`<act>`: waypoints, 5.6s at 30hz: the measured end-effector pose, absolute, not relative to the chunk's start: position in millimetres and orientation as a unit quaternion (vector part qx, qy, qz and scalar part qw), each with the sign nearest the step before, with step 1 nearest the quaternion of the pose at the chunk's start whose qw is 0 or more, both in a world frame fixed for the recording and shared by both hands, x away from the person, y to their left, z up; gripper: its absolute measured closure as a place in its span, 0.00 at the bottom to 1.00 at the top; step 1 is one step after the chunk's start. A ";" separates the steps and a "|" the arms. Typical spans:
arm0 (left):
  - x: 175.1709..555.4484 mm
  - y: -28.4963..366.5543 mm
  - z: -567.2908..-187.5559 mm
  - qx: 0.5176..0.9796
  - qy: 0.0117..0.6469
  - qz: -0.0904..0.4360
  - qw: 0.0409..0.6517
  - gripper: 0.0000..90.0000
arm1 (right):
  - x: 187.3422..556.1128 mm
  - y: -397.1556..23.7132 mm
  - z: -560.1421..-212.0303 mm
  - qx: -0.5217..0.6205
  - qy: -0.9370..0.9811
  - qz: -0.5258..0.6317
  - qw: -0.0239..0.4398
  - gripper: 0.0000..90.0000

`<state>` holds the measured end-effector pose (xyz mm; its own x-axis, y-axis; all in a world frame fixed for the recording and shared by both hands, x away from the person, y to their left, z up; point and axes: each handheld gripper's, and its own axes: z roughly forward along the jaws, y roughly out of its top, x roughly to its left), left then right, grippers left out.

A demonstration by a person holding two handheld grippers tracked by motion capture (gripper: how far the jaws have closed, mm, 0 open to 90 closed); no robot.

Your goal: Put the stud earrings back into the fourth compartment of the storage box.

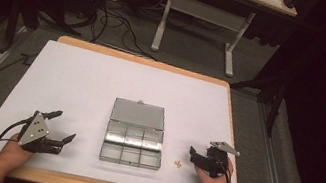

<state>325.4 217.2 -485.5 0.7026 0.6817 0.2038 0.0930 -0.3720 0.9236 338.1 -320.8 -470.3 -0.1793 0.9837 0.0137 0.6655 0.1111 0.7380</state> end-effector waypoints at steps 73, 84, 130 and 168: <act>326.1 216.1 -485.6 0.780 0.244 0.289 0.499 0.17 | 317.4 -298.1 -439.9 0.514 0.769 0.310 0.221 0.59; 327.2 214.9 -485.4 0.783 0.247 0.289 0.492 0.17 | 343.1 -276.9 -413.2 0.520 0.794 0.251 0.189 0.60; 328.7 214.4 -485.4 0.787 0.249 0.280 0.490 0.17 | 364.0 -256.7 -425.9 0.515 0.847 0.133 0.013 0.87; 329.6 214.9 -485.1 0.789 0.248 0.277 0.490 0.17 | 366.3 -257.0 -430.2 0.508 0.853 0.120 0.009 0.98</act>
